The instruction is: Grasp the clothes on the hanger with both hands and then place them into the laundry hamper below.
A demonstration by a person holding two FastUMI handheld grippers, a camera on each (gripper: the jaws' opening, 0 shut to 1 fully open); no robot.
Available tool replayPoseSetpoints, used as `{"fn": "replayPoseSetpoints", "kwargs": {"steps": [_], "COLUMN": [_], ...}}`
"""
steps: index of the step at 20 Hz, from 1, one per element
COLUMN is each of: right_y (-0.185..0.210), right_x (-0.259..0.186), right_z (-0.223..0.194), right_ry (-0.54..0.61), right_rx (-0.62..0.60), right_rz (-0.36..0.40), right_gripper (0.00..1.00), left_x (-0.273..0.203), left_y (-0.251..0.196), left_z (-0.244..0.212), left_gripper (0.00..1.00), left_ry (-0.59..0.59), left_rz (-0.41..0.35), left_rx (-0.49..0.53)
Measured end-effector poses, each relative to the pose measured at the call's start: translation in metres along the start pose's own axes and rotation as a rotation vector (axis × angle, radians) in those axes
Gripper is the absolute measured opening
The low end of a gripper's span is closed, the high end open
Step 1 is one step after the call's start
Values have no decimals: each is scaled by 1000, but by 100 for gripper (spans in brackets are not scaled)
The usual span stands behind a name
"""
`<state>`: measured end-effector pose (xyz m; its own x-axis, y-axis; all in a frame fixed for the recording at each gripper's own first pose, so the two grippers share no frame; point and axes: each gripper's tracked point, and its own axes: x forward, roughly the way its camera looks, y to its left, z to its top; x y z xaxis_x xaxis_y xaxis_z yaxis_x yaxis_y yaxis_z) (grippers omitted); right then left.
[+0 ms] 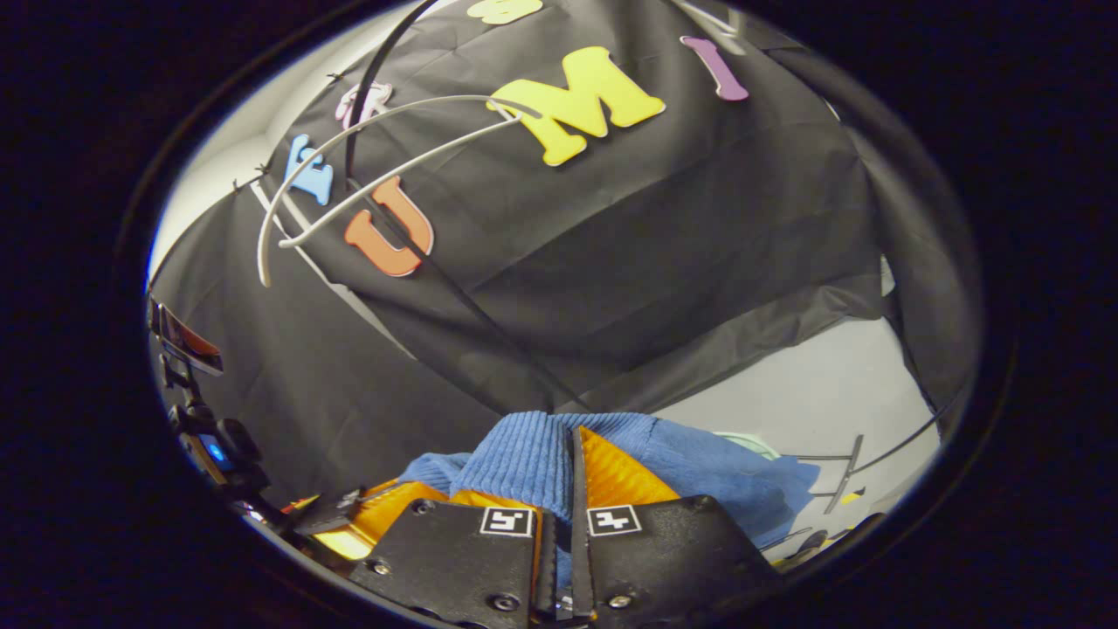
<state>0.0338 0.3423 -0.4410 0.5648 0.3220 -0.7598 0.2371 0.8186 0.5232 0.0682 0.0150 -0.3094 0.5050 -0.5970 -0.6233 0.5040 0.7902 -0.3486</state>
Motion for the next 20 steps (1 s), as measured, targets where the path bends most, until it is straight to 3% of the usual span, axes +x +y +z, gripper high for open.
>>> {"fn": "replayPoseSetpoints", "kwargs": {"steps": [4,8,13,20], "right_y": [30,8,-65,-159], "right_x": [-3,9,44,68], "right_z": [11,8,-8,-51], "right_ry": [9,49,110,295], "right_rx": [-37,-51,-182,-356], "right_rz": [101,73,-107,-386], "right_gripper": [10,10,9,12], "left_x": [-2,11,35,76], "left_y": [-4,8,21,38], "left_z": [17,4,-40,-99], "left_gripper": [1,1,1,1], "left_ry": [-35,-8,90,251], "left_rz": [3,26,61,120], "left_rx": [27,17,-7,3]}}
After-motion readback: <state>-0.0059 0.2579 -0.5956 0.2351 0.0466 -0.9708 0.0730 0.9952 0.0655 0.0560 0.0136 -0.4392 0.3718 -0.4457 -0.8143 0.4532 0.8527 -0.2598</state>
